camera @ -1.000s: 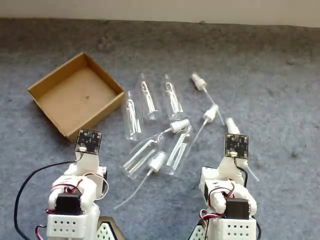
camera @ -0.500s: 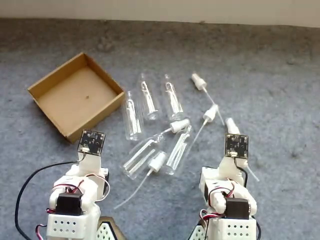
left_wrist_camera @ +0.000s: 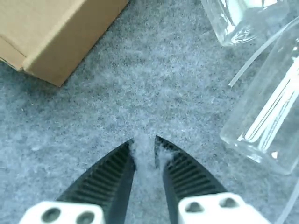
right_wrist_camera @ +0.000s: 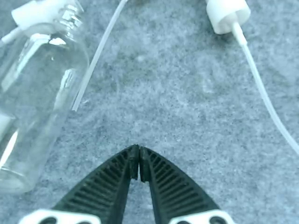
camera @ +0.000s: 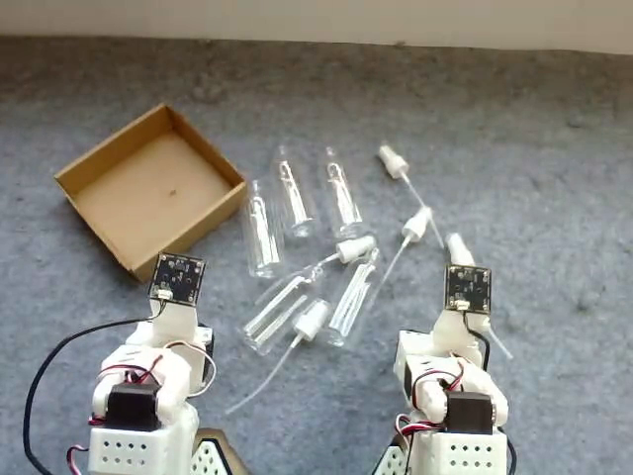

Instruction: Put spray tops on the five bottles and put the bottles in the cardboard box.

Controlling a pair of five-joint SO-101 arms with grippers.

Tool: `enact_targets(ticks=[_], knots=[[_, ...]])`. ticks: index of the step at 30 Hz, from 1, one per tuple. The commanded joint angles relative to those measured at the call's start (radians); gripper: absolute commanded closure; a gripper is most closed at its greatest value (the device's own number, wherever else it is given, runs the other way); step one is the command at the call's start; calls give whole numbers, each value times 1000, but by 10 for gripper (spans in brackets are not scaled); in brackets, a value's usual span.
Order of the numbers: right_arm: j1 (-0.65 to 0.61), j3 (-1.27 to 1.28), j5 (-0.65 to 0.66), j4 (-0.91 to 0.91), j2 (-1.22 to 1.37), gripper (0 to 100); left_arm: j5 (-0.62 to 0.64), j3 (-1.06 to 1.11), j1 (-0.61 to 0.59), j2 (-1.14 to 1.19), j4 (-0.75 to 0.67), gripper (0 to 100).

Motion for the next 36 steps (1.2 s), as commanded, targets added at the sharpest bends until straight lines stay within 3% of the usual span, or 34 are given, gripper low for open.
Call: enact_targets(ticks=[1,9,26,33,36], knots=[[-8,160,-9,5,-8,994,-12,-108,10,4,5,995],[-8,160,-9,5,-8,994,-20,-252,10,47,66,993],[-8,160,-9,5,-8,994,-63,-670,16,759,75,992],[-8,160,-9,5,-8,994,-292,-831,16,905,75,992],[-8,160,-9,5,-8,994,-334,-926,18,984,143,992]])
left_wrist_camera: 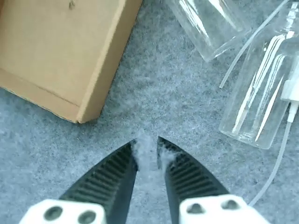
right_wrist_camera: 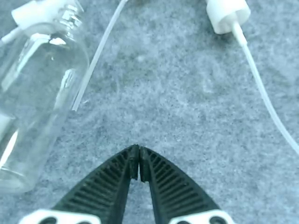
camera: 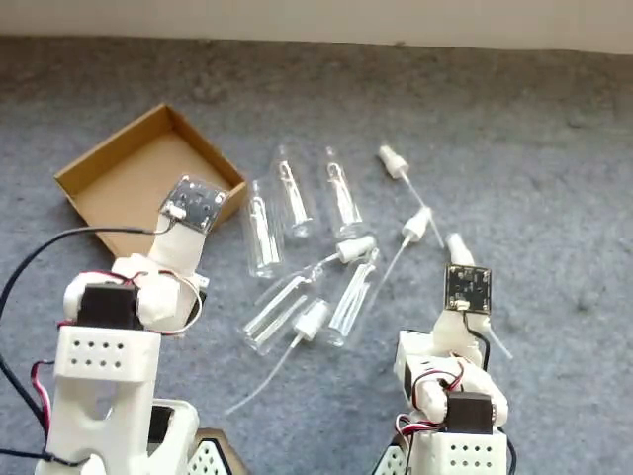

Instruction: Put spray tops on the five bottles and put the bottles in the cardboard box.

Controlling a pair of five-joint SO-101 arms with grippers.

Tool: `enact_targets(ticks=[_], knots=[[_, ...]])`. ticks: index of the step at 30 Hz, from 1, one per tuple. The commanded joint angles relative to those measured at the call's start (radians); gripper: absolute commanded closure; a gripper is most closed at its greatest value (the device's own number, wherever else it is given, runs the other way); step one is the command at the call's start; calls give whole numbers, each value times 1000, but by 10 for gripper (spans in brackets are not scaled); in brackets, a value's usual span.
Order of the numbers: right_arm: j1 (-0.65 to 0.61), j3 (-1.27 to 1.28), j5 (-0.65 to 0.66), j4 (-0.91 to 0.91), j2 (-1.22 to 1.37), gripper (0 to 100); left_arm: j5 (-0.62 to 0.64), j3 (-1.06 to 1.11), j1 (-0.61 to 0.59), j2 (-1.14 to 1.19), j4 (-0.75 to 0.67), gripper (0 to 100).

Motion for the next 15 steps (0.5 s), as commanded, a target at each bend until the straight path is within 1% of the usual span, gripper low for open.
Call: enact_targets(ticks=[1,4,7,9,15], knots=[[-8,160,-9,5,-8,994,-72,-185,24,114,95,992],[-8,160,-9,5,-8,994,-69,-288,54,222,189,992],[-8,160,-9,5,-8,994,-69,-392,99,326,249,992],[-8,160,-9,5,-8,994,-71,-460,119,386,267,992],[-8,160,-9,5,-8,994,-72,-705,125,593,272,992]])
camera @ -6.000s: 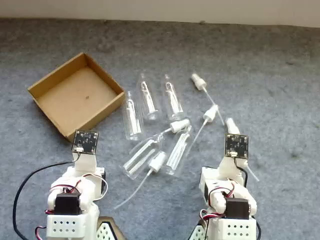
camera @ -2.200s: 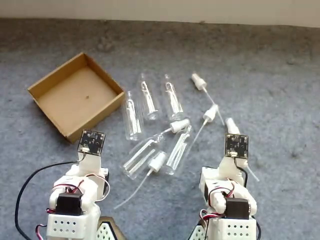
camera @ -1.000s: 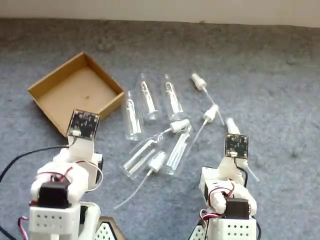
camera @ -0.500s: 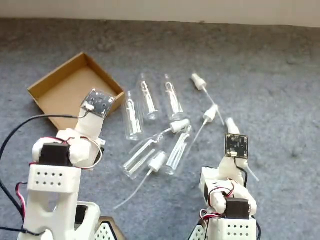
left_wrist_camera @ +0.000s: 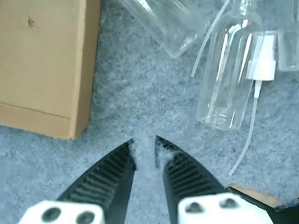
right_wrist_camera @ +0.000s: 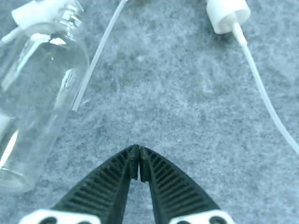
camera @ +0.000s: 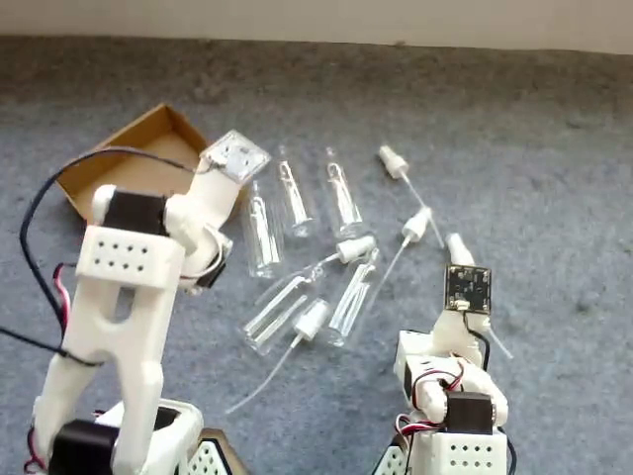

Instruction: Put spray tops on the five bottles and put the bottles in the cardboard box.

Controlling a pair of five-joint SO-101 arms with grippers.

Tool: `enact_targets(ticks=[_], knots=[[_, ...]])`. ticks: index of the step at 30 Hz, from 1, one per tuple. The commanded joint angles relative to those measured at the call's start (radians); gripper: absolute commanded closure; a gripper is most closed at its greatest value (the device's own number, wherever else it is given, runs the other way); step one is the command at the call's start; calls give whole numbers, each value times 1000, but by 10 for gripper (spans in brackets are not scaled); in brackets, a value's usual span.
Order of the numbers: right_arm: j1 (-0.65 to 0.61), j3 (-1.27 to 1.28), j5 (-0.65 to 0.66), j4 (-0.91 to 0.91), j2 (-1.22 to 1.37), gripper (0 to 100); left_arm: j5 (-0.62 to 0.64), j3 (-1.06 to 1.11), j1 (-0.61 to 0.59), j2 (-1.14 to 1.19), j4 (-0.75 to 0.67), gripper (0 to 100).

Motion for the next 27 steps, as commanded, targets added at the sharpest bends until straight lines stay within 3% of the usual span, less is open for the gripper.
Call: enact_targets(ticks=[1,5,7,9,13,19,27], knots=[[-8,160,-9,5,-8,994,-11,-236,15,151,18,992],[-8,160,-9,5,-8,994,-14,-340,25,315,60,992],[-8,160,-9,5,-8,994,-80,-348,56,380,63,992],[-8,160,-9,5,-8,994,-166,-348,101,426,66,992],[-8,160,-9,5,-8,994,-176,-355,213,441,61,989],[-8,160,-9,5,-8,994,-175,-354,318,449,57,843],[-8,160,-9,5,-8,994,-180,-213,348,450,-132,831]])
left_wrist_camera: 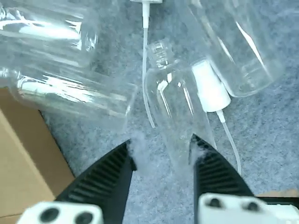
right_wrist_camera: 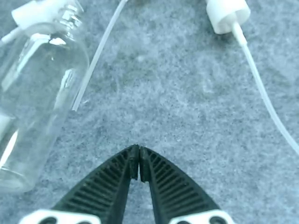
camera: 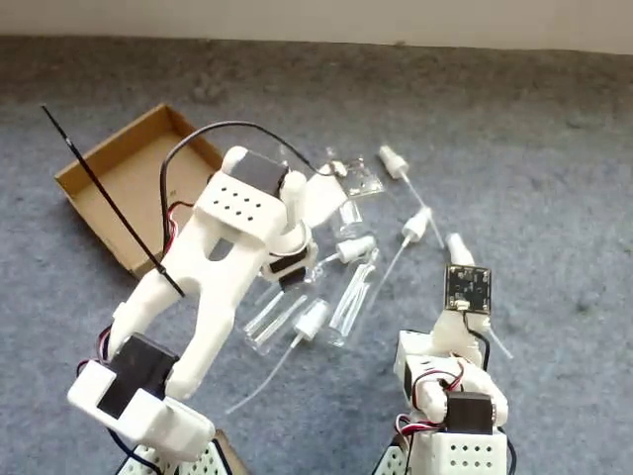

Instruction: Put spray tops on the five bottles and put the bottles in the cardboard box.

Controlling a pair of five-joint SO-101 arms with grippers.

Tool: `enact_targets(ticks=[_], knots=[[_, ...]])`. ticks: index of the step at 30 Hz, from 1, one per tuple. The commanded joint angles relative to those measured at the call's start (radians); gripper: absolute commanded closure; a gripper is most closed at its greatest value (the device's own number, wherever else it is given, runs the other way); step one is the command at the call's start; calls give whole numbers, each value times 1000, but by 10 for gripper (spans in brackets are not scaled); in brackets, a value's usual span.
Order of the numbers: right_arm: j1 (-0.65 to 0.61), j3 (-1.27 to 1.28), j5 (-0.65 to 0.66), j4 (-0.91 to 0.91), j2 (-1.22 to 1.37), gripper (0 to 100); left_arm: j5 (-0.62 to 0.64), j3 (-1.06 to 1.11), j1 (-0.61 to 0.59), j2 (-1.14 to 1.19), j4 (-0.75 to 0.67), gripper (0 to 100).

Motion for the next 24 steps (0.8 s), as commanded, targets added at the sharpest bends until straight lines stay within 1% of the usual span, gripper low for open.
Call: enact_targets(ticks=[1,6,13,17,19,22,24], knots=[[-8,160,-9,5,-8,994,-11,65,45,-7,-89,821],[-8,160,-9,5,-8,994,-9,77,54,-7,-109,756],[-8,160,-9,5,-8,994,-9,105,76,-7,-110,725],[-8,160,-9,5,-8,994,-9,177,108,-7,-195,725],[-8,160,-9,5,-8,994,-5,211,117,-7,-259,725],[-8,160,-9,5,-8,994,52,249,120,-7,-344,725],[-8,160,-9,5,-8,994,61,269,127,-7,-373,727]])
